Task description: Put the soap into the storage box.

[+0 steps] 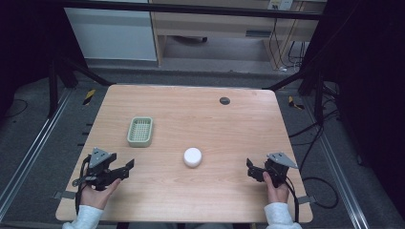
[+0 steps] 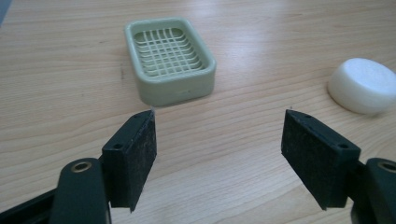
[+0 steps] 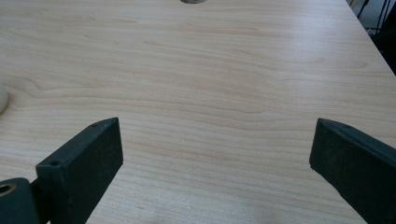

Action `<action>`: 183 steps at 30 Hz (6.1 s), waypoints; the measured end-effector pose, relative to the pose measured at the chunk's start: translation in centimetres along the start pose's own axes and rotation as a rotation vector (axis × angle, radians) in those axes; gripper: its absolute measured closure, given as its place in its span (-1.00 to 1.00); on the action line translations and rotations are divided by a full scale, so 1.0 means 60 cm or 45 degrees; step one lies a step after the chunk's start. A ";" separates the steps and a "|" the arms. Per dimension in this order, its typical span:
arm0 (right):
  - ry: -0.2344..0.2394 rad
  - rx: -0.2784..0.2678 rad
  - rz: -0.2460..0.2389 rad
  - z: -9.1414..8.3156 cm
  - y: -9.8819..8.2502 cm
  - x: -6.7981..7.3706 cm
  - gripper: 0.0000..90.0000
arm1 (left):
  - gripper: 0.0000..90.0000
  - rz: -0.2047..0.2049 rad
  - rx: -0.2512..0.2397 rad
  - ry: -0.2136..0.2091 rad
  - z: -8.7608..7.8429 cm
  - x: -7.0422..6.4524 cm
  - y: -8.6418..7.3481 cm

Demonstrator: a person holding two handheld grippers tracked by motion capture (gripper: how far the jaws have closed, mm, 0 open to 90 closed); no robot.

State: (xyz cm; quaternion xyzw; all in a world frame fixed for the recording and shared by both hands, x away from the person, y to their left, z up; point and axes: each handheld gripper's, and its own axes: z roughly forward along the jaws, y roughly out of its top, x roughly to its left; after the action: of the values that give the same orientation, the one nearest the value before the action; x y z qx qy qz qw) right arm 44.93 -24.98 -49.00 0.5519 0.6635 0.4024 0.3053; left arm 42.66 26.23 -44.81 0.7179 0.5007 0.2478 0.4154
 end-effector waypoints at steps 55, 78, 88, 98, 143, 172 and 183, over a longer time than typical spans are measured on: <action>0.020 0.016 -0.044 0.007 -0.001 0.008 -0.93 | -0.43 0.308 0.219 -0.210 0.147 -0.210 0.125; 0.029 0.015 -0.043 0.010 0.000 0.008 -0.93 | -0.53 0.358 0.352 -0.241 0.214 -0.257 0.117; 0.028 0.014 -0.047 0.010 0.001 0.008 -0.93 | -0.57 0.367 0.390 -0.236 0.226 -0.264 0.112; 0.029 0.015 -0.048 0.010 0.001 0.008 -0.93 | -0.62 0.380 0.432 -0.234 0.237 -0.267 0.106; 0.034 0.021 -0.054 0.011 0.000 0.008 -0.93 | -0.46 0.320 0.540 -0.189 0.277 -0.269 0.093; 0.033 0.021 -0.056 0.010 0.001 0.007 -0.93 | -0.46 0.341 0.559 -0.151 0.279 -0.272 0.091; 0.031 0.020 -0.062 0.010 0.000 0.008 -0.93 | -0.46 0.322 0.519 -0.174 0.254 -0.261 0.107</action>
State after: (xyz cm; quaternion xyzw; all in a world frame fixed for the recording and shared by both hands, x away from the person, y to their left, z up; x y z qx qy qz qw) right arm 45.38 -24.41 -49.27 0.5332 0.6835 0.3963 0.3024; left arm 51.80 5.44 -46.54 0.8588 0.4173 0.1425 0.2607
